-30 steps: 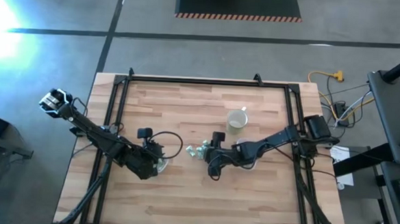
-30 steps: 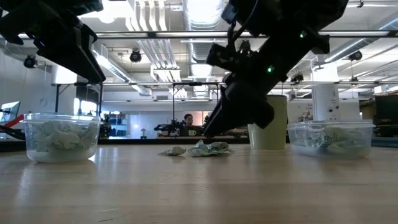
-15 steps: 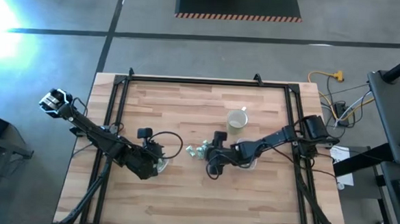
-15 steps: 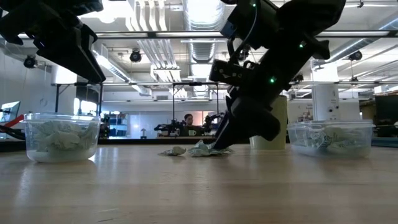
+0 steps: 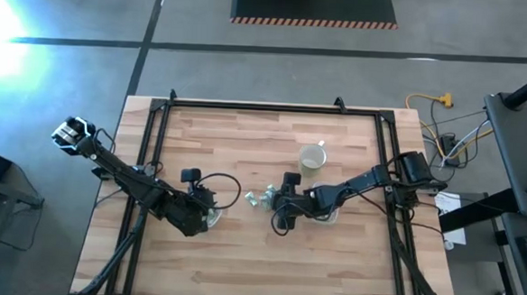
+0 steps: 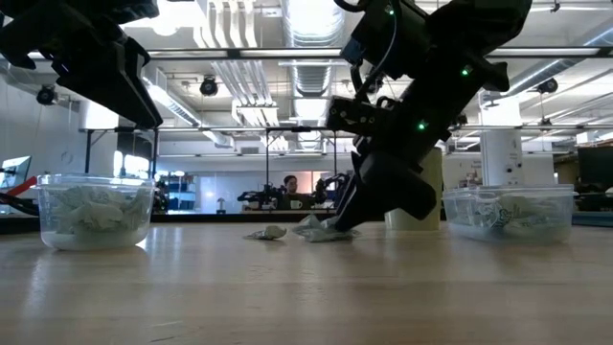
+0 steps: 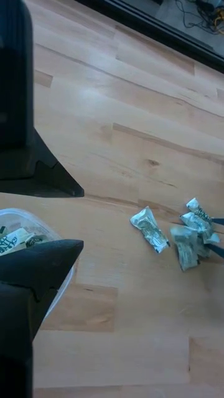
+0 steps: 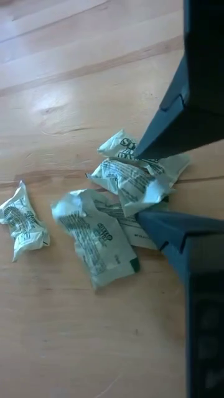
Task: Pick and place Stevia / Truvia into bins
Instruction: Put the stevia packet into the right transparent container
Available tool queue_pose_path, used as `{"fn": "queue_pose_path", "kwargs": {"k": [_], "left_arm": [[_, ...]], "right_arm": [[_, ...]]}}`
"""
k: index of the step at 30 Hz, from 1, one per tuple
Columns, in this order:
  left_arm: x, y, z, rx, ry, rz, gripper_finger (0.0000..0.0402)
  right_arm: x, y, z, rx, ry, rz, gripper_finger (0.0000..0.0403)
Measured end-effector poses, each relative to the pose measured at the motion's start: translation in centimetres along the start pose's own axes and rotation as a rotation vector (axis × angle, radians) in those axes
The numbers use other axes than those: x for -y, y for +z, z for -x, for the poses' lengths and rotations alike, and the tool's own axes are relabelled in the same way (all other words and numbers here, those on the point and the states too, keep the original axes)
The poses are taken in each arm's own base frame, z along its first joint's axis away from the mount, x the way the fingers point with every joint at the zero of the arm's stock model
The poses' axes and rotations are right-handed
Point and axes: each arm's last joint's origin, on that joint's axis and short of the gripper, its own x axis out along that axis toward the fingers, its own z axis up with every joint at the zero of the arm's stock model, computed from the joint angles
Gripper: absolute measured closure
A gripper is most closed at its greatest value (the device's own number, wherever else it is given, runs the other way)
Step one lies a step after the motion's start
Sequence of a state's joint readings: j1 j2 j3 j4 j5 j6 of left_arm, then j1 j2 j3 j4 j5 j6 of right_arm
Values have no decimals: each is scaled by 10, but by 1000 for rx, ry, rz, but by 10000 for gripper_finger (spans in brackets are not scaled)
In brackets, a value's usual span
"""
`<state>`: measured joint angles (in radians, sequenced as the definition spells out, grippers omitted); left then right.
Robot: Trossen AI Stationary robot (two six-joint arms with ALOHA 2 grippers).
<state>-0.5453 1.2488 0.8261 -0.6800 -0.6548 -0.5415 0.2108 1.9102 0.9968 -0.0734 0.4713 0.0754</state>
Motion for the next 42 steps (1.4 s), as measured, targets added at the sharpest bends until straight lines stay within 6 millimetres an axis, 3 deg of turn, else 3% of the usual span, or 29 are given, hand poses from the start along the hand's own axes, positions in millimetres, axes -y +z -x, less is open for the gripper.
{"fn": "queue_pose_path", "kwargs": {"k": [11,23,29,33,42], "left_arm": [[0,0,0,0,0,0,299],[0,-1,0,-1,0,-1,299],[0,-2,-1,-3,2,-3,299],[0,-4,-2,-7,4,-7,299],[0,-3,-2,-3,1,-5,299]], "right_arm": [[0,0,0,1,0,48,386],[0,4,12,15,-12,67,394],[-2,13,38,86,-119,83,394],[-5,17,64,122,-101,81,394],[-7,0,123,42,-50,-11,394]]}}
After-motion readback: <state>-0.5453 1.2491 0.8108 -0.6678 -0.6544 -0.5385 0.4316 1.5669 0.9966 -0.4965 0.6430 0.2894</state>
